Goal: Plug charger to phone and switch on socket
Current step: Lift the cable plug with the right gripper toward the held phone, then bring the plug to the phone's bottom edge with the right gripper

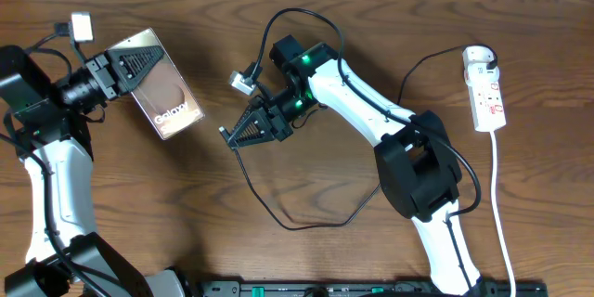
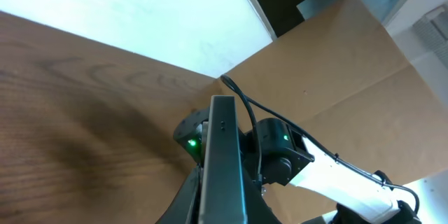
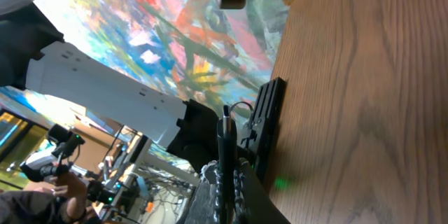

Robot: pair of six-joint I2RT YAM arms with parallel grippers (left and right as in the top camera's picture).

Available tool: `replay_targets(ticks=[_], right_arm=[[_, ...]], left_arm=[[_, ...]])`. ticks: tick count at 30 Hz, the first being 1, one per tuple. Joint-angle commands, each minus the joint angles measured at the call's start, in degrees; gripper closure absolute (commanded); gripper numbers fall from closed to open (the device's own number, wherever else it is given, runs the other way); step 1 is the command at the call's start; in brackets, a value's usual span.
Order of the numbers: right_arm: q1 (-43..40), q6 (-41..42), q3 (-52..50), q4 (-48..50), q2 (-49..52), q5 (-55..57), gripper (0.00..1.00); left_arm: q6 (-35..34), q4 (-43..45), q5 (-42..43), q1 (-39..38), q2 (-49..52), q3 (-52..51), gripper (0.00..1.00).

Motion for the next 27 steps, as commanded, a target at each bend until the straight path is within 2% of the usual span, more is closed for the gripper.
replay_targets(ticks=[1, 14, 27], right_arm=[[0.66, -1.57, 0.57, 0.52, 0.98, -2.34, 0.99], [2.86, -1.57, 0.57, 6.05, 0.98, -2.34, 0.99], [3.04, -1.55, 0.57, 9.62, 0.98, -2.34, 0.99]], left_arm=[[0.55, 0.72, 1.73, -0.09, -0.09, 0.13, 0.93], [0.55, 0.52, 0.33, -6.01, -0.09, 0.13, 0.92], [0.33, 0.55, -6.60, -6.19, -0.09, 0.13, 0.92]])
